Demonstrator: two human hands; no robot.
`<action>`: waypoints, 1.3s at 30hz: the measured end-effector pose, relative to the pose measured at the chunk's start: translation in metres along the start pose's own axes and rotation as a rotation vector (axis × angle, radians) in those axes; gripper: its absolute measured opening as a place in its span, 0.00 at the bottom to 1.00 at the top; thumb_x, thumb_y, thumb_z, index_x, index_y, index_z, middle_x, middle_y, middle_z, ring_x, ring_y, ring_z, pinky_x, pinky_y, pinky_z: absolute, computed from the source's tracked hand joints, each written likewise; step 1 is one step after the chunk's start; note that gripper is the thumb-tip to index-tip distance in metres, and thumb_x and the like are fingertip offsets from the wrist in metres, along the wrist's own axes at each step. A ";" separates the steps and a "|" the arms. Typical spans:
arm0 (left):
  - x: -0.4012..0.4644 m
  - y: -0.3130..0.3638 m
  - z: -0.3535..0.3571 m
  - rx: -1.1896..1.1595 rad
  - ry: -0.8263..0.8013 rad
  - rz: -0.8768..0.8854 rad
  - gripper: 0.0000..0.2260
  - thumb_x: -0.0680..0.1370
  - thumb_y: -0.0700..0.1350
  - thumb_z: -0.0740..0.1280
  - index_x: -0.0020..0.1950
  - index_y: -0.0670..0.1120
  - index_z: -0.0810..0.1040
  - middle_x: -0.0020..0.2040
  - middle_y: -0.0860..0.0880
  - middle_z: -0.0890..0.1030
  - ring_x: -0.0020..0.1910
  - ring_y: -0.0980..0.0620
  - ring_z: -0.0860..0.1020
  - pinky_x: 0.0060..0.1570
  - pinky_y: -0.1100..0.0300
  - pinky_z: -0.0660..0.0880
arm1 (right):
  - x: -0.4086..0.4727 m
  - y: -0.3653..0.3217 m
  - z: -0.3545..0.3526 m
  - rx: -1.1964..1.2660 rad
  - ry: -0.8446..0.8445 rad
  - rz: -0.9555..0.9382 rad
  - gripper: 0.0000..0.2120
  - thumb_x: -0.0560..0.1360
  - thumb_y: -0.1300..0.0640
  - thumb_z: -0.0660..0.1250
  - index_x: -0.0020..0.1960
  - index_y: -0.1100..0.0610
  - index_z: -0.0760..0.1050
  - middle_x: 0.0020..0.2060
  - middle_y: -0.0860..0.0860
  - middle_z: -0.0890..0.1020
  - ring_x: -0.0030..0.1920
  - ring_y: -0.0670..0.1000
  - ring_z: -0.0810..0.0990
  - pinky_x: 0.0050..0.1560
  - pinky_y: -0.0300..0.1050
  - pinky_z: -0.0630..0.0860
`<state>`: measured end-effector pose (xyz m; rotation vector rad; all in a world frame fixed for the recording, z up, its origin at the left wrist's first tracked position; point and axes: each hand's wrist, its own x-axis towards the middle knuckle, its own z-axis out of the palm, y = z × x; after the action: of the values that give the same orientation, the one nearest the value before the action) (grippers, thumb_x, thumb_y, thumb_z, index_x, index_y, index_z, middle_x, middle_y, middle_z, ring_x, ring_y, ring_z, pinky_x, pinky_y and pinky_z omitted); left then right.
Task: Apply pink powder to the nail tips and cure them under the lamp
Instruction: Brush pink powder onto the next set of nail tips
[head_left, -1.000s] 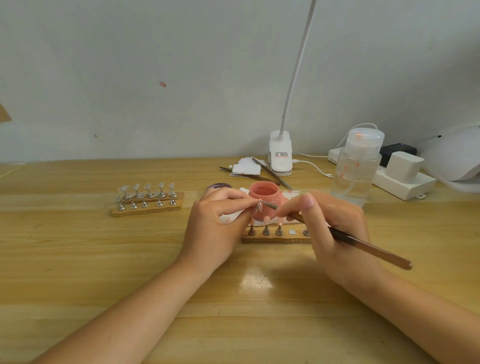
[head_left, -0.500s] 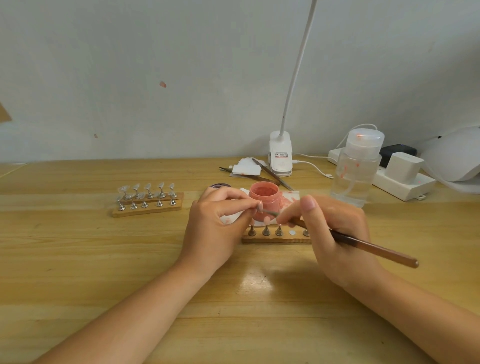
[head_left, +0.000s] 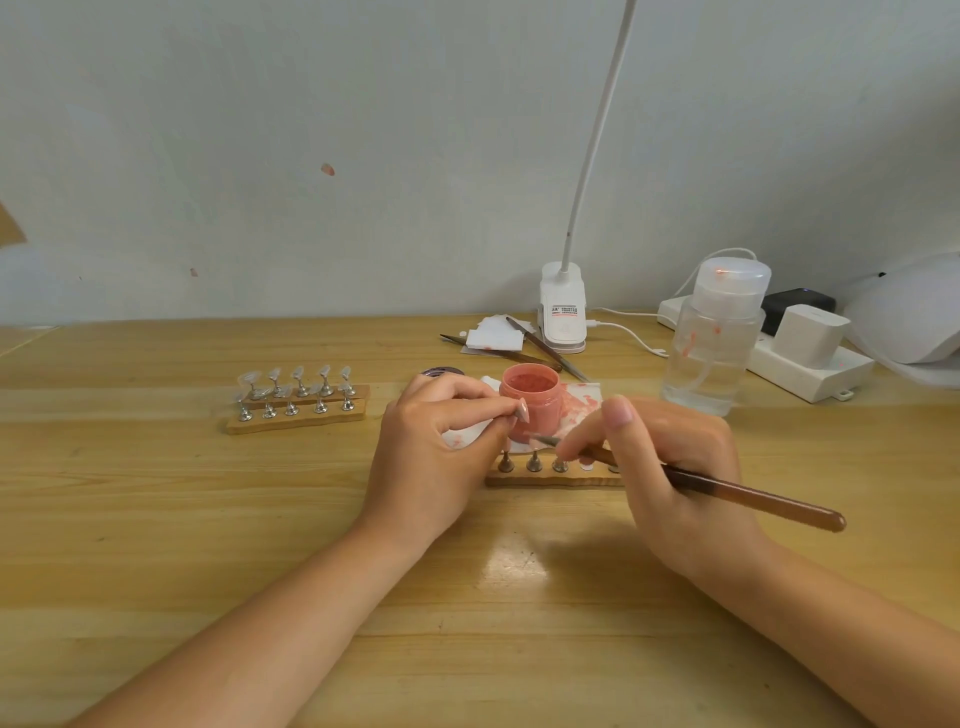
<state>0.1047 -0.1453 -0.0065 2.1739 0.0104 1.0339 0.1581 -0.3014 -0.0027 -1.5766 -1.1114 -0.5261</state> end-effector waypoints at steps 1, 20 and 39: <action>0.000 0.000 0.000 -0.002 0.006 0.000 0.08 0.69 0.36 0.73 0.45 0.47 0.83 0.40 0.54 0.80 0.45 0.59 0.72 0.48 0.77 0.62 | 0.001 -0.001 0.000 -0.024 0.005 -0.016 0.27 0.79 0.47 0.51 0.37 0.60 0.81 0.35 0.43 0.81 0.38 0.42 0.79 0.39 0.38 0.74; 0.001 -0.003 0.000 -0.042 0.007 0.064 0.08 0.68 0.35 0.73 0.44 0.46 0.83 0.40 0.54 0.82 0.45 0.55 0.76 0.47 0.74 0.68 | 0.002 -0.004 0.002 0.115 0.021 0.116 0.20 0.77 0.54 0.52 0.38 0.58 0.80 0.35 0.45 0.82 0.39 0.41 0.81 0.42 0.33 0.75; 0.001 -0.001 -0.001 -0.168 -0.004 -0.011 0.11 0.68 0.37 0.73 0.45 0.52 0.81 0.37 0.67 0.79 0.44 0.67 0.76 0.46 0.75 0.68 | -0.001 -0.004 0.002 0.243 -0.001 0.232 0.24 0.77 0.49 0.54 0.33 0.60 0.80 0.29 0.51 0.81 0.33 0.43 0.80 0.37 0.32 0.73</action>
<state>0.1048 -0.1441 -0.0063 2.0216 -0.0645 0.9881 0.1537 -0.3002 -0.0014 -1.4665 -0.9391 -0.2259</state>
